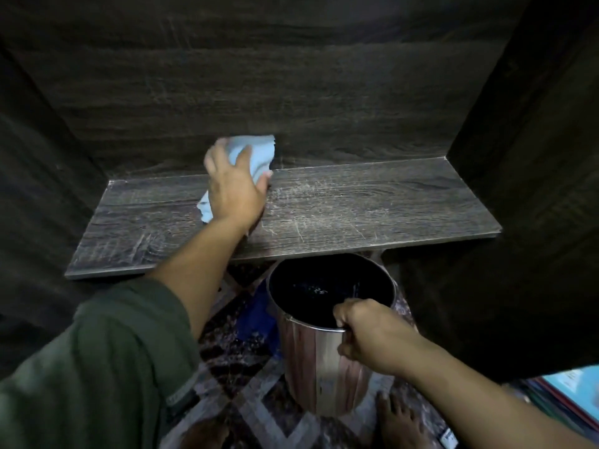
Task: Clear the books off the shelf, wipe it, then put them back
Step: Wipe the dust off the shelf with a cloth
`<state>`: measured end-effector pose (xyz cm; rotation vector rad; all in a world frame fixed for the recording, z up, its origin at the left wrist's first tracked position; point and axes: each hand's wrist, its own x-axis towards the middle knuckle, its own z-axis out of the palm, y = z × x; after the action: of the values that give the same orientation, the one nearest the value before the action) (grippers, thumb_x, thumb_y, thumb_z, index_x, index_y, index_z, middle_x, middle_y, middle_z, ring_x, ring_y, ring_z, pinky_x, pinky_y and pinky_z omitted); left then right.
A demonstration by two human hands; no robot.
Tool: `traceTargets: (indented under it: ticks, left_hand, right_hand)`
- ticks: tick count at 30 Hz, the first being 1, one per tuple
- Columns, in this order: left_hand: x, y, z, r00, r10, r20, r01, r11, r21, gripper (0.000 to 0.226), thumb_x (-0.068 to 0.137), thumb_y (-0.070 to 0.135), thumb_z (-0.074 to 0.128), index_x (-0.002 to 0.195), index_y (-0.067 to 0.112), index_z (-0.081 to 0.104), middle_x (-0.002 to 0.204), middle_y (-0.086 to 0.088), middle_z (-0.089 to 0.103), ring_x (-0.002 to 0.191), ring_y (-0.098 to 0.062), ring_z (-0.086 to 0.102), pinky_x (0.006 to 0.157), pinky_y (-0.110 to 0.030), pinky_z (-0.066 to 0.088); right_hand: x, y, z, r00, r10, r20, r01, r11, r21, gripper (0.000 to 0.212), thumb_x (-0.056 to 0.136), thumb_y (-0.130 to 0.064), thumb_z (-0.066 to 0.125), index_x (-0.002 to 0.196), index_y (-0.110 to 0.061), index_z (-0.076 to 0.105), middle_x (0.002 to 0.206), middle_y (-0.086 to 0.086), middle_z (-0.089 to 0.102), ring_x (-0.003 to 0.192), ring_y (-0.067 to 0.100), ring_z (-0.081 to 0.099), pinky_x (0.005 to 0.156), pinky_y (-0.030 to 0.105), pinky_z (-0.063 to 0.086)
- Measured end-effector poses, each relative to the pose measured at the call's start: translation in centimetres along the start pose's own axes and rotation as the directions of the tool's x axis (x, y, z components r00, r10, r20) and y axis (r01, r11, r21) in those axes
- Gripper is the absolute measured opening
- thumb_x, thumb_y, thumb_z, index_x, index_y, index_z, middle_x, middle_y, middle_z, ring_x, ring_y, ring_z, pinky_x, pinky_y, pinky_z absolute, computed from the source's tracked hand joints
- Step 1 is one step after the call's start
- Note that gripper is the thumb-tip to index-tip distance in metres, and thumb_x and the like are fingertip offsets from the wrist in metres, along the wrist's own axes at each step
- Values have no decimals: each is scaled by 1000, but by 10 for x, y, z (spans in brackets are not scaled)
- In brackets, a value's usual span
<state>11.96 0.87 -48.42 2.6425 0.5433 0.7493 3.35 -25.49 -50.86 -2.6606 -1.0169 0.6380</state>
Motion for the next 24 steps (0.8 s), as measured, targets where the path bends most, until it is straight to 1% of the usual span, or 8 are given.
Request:
traceTargets:
  ticks: [3,10,12,15,16,18,21,24]
  left_hand:
    - [6,-8,16,972,37,233,-89,971,221,64,92,57,44,141,15,45,151,-11,22,134,-32,25,106,-45,33]
    - [16,-3,19,944,-29,329,-101,924,369,63,88,57,45,138,18,46,137,-9,41,122,-34,38,97,-45,38]
    - [12,0,13,934,14,358,-127,947,294,55,89,46,48,136,17,49,131,-10,44,119,-35,41,98,-43,40]
    - [-8,2,5,867,186,463,-217,976,14,44,88,40,49,127,23,59,118,-5,48,109,-32,48,93,-40,41]
    - [-16,2,3,852,239,467,-236,969,-65,43,86,41,48,123,24,62,114,-3,48,106,-30,49,92,-40,42]
    - [-21,0,3,894,286,345,-257,958,-128,40,85,37,50,120,22,64,116,-3,47,106,-29,49,94,-42,43]
    - [-3,10,4,963,251,94,-249,968,-33,40,92,28,58,128,13,59,129,-13,42,112,-35,43,95,-43,42]
    - [19,21,18,954,229,191,-249,965,87,48,94,37,55,137,14,51,135,-13,35,117,-34,36,98,-46,42]
  right_hand:
    - [1,2,0,1000,-3,-18,3,1000,10,19,80,-21,66,86,-25,48,103,1,55,98,27,59,72,30,45]
    - [-1,8,7,1000,-10,-7,10,1000,19,19,80,-18,65,86,-25,48,92,-4,44,94,30,59,65,28,37]
    - [-2,9,7,1000,-17,-9,17,1000,24,25,79,-18,66,83,-27,42,91,-4,44,94,30,59,65,27,36]
    - [-2,10,5,1000,-16,-6,16,999,36,30,78,-20,66,82,-30,39,90,-5,42,95,29,59,66,28,37]
    - [-2,11,5,1000,-8,-4,8,999,45,31,78,-20,66,82,-30,38,90,-6,42,95,29,59,67,29,40]
    - [-3,12,4,1000,3,-6,-3,998,61,31,77,-21,66,81,-30,37,90,-7,42,94,29,60,69,30,43]
    - [-4,12,3,1000,11,-7,-11,997,72,31,79,-19,66,80,-29,37,91,-5,45,93,30,61,70,30,43]
    - [-4,12,0,1000,9,-11,-9,998,65,29,79,-17,66,82,-30,40,100,3,55,94,31,61,68,29,39]
